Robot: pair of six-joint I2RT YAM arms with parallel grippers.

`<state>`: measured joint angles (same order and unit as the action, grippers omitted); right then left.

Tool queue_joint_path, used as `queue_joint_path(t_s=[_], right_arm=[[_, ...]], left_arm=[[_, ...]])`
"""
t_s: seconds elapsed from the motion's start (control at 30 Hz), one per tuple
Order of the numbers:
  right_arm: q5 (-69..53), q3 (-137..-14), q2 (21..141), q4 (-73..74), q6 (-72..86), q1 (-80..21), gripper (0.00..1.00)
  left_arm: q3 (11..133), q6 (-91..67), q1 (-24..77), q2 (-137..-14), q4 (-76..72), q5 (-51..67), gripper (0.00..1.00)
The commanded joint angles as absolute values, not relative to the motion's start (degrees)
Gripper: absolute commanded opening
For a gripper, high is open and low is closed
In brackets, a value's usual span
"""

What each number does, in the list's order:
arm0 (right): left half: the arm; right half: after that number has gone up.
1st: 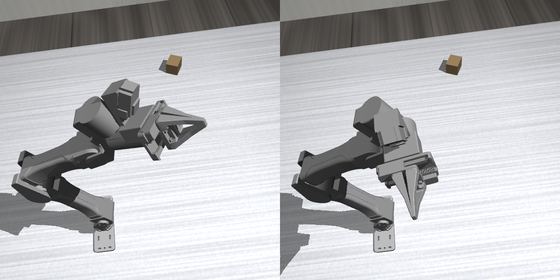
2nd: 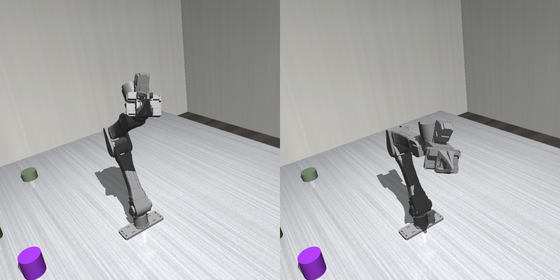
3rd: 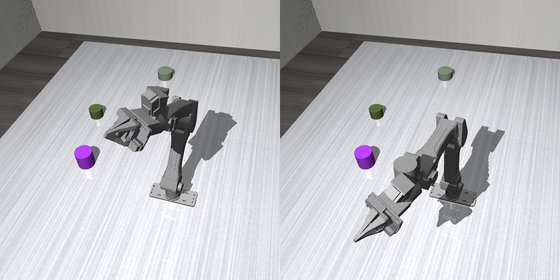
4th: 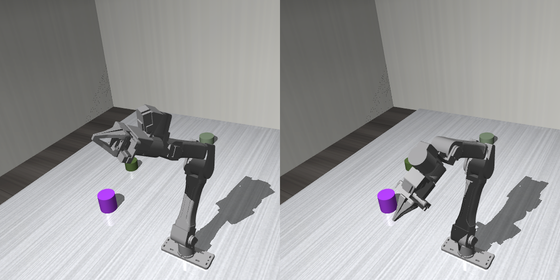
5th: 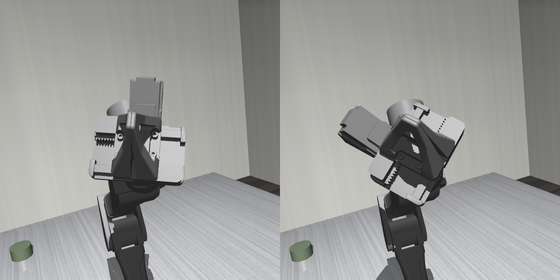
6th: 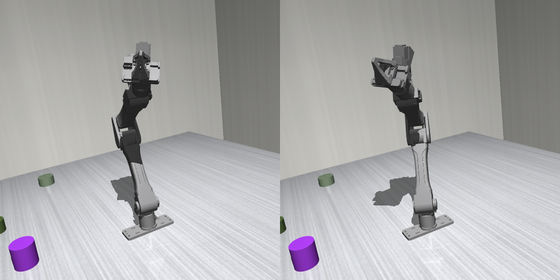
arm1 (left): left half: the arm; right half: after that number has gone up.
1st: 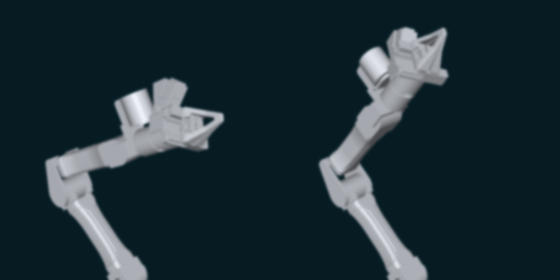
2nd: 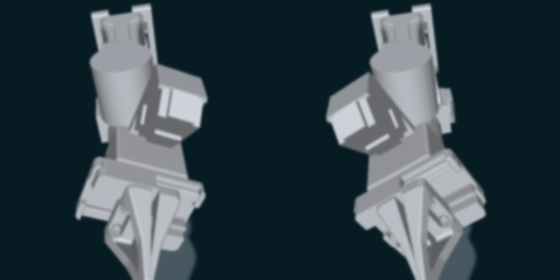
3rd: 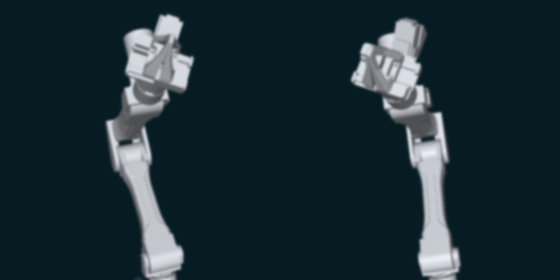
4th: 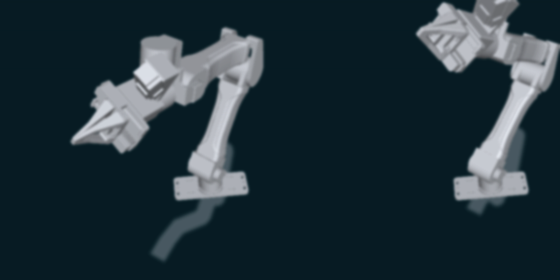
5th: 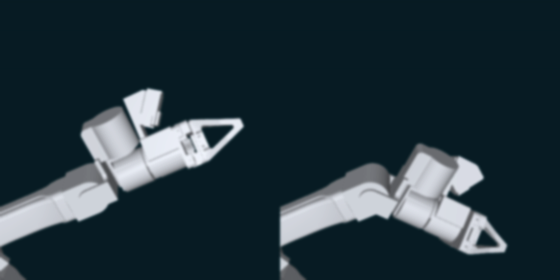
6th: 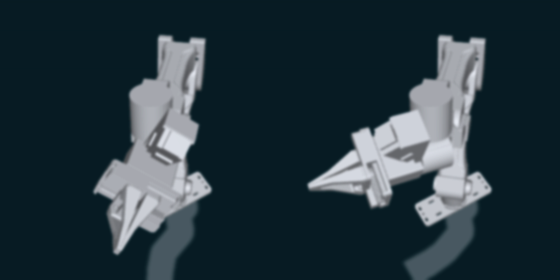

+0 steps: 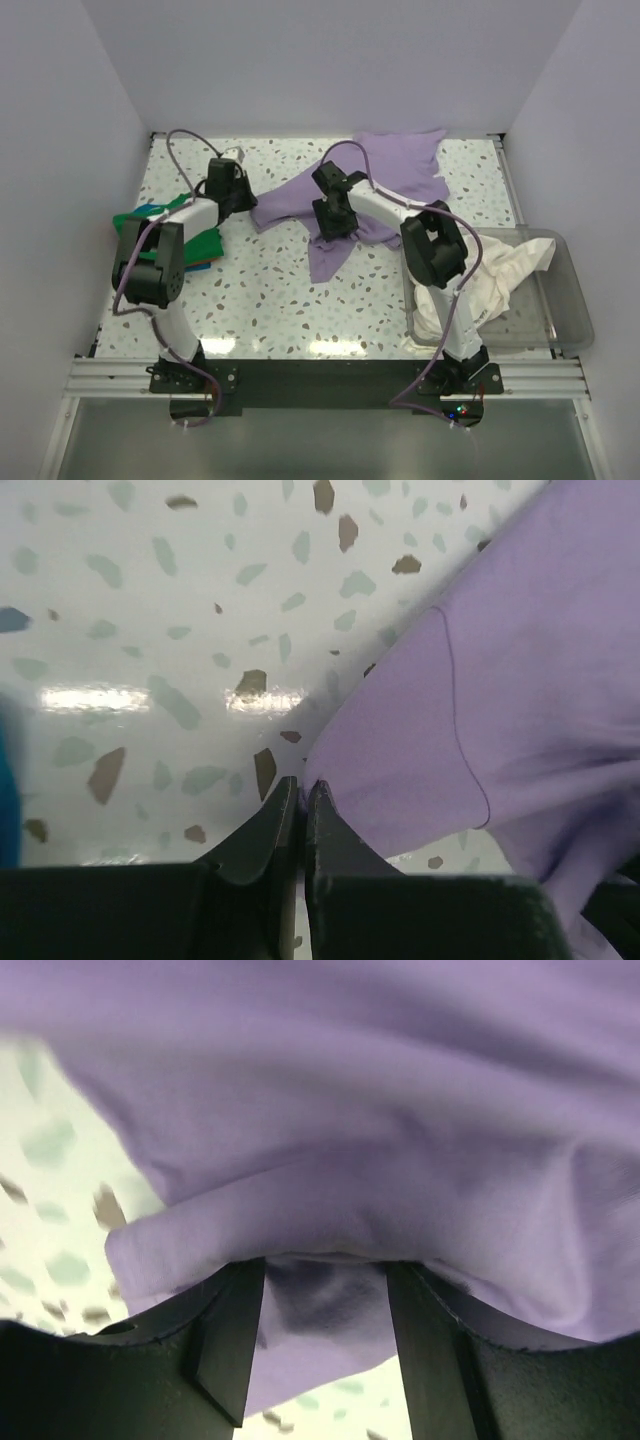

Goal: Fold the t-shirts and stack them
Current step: Flatten the tshirt out

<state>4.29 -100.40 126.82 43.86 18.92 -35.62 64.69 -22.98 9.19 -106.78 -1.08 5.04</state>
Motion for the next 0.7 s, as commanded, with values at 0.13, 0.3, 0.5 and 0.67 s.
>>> queue_joint_path(t_s=[0.13,0.3,0.5,0.67], right_arm=[[11.8,-118.3,136.3,51.4,13.1,-32.1,0.58],[14.2,-116.1,132.6,51.6,12.7,-28.7,0.6],[16.2,-109.6,123.6,51.2,11.3,-26.5,0.65],[6.6,-97.5,111.5,47.8,15.5,-26.5,0.68]], left_arm=[[58.8,-19.0,8.3,-88.0,-1.2,-8.2,0.0],[59.1,-17.9,8.6,-85.5,-0.1,-6.7,0.0],[61.6,-17.9,11.7,-87.2,2.7,-5.2,0.0],[63.1,-17.8,12.0,-89.2,3.3,-4.7,0.0]])
